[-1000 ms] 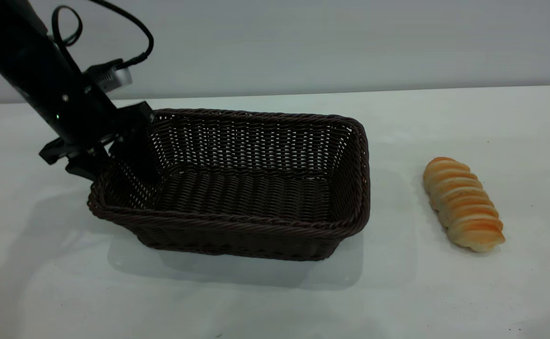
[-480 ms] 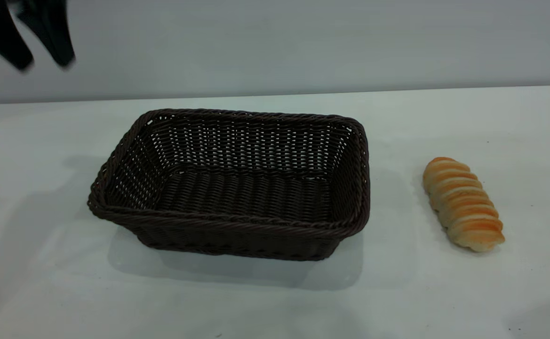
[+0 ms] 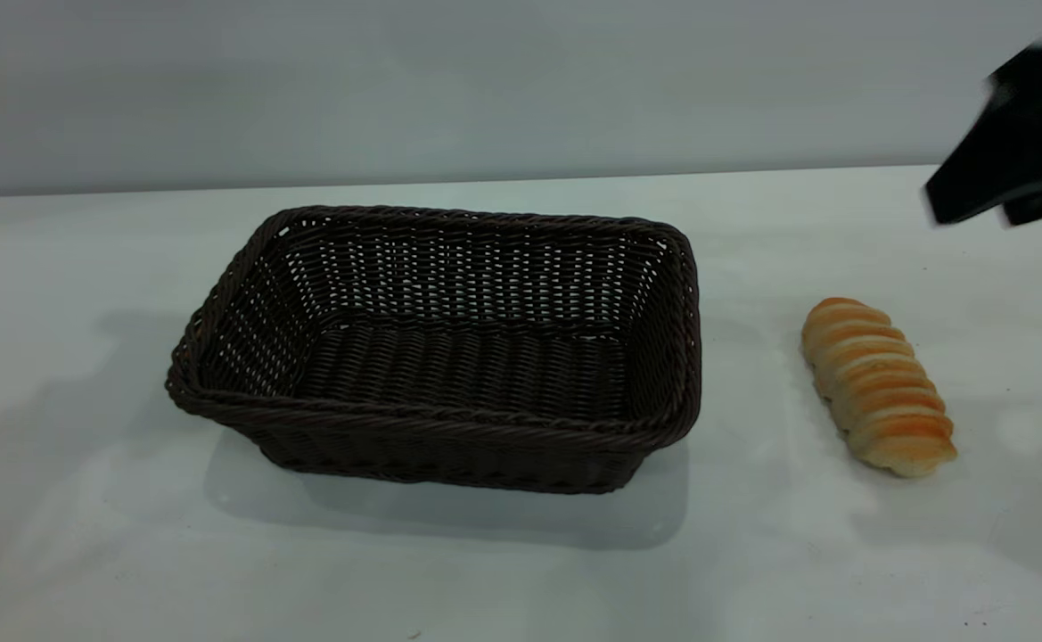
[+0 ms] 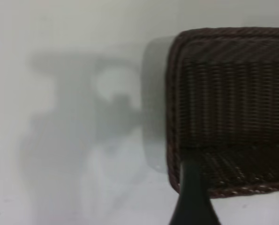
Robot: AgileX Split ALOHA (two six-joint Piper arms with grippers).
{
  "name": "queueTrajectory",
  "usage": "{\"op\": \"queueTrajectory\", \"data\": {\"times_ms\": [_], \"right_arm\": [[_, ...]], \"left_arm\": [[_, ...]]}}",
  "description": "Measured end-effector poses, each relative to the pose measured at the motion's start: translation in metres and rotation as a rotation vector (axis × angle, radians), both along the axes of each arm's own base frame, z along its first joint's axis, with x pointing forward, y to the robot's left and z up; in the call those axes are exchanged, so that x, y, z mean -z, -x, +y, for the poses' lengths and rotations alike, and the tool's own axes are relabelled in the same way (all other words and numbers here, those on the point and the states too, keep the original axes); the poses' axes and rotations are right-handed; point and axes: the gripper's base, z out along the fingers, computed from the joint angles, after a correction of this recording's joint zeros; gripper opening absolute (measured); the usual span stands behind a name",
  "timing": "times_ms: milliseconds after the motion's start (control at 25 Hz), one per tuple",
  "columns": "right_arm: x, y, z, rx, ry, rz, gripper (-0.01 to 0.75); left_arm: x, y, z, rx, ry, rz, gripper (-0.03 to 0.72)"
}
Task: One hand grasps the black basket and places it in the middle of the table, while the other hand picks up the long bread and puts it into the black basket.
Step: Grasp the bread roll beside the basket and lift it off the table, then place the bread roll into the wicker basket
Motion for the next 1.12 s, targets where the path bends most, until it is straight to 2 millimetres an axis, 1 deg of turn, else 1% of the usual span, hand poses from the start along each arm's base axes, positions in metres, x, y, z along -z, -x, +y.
{"op": "queueTrajectory", "data": {"times_ms": [80, 160, 240, 280, 400, 480, 560, 600, 680, 720, 760, 800, 840, 920, 1000, 1040, 1120], "right_arm": [[0.019, -0.017, -0.001, 0.005, 0.014, 0.008, 0.459], [0.041, -0.029, -0.002, -0.004, 0.040, 0.026, 0.457], [0.059, -0.037, -0.003, 0.000, 0.063, 0.039, 0.458], [0.072, -0.041, -0.004, 0.007, 0.068, 0.060, 0.458], [0.107, -0.047, -0.005, 0.007, 0.089, 0.109, 0.448], [0.131, -0.046, -0.006, 0.018, 0.102, 0.153, 0.424], [0.141, -0.047, -0.006, 0.033, 0.090, 0.169, 0.371], [0.142, -0.047, -0.005, 0.037, 0.083, 0.169, 0.331], [0.140, -0.048, -0.005, 0.032, 0.074, 0.163, 0.196], [0.136, -0.049, -0.004, 0.029, 0.072, 0.152, 0.124], [0.130, -0.050, -0.003, 0.022, 0.061, 0.137, 0.078], [0.122, -0.051, -0.002, 0.015, 0.052, 0.118, 0.058], [0.110, -0.053, -0.001, 0.009, 0.044, 0.087, 0.047], [0.081, -0.058, 0.002, 0.000, 0.010, 0.013, 0.044], [0.050, -0.063, 0.009, -0.023, -0.045, -0.063, 0.044], [0.038, -0.063, 0.016, -0.043, -0.072, -0.087, 0.044], [0.025, -0.063, 0.039, -0.105, -0.103, -0.114, 0.044]], "left_arm": [[-0.006, 0.004, -0.001, 0.006, 0.009, -0.012, 0.571], [-0.010, 0.007, -0.001, 0.008, 0.010, -0.020, 0.571], [-0.014, 0.009, 0.000, 0.009, 0.011, -0.027, 0.571], [-0.016, 0.010, 0.000, 0.009, 0.012, -0.030, 0.571], [-0.017, 0.012, 0.000, 0.011, 0.013, -0.031, 0.571], [-0.017, 0.012, 0.000, 0.013, 0.012, -0.026, 0.571], [-0.017, 0.012, 0.000, 0.013, 0.012, -0.025, 0.571], [-0.017, 0.012, 0.000, 0.013, 0.012, -0.025, 0.571], [-0.017, 0.012, 0.000, 0.013, 0.012, -0.024, 0.571], [-0.017, 0.012, 0.000, 0.014, 0.012, -0.023, 0.571], [-0.017, 0.013, 0.000, 0.014, 0.012, -0.022, 0.571], [-0.017, 0.013, 0.000, 0.013, 0.012, -0.021, 0.571], [-0.017, 0.013, 0.000, 0.014, 0.012, -0.021, 0.571], [-0.017, 0.013, 0.000, 0.014, 0.011, -0.021, 0.571], [-0.017, 0.013, 0.000, 0.014, 0.011, -0.021, 0.571], [-0.017, 0.013, 0.000, 0.014, 0.011, -0.021, 0.571], [-0.017, 0.013, 0.000, 0.014, 0.011, -0.021, 0.571]]}}
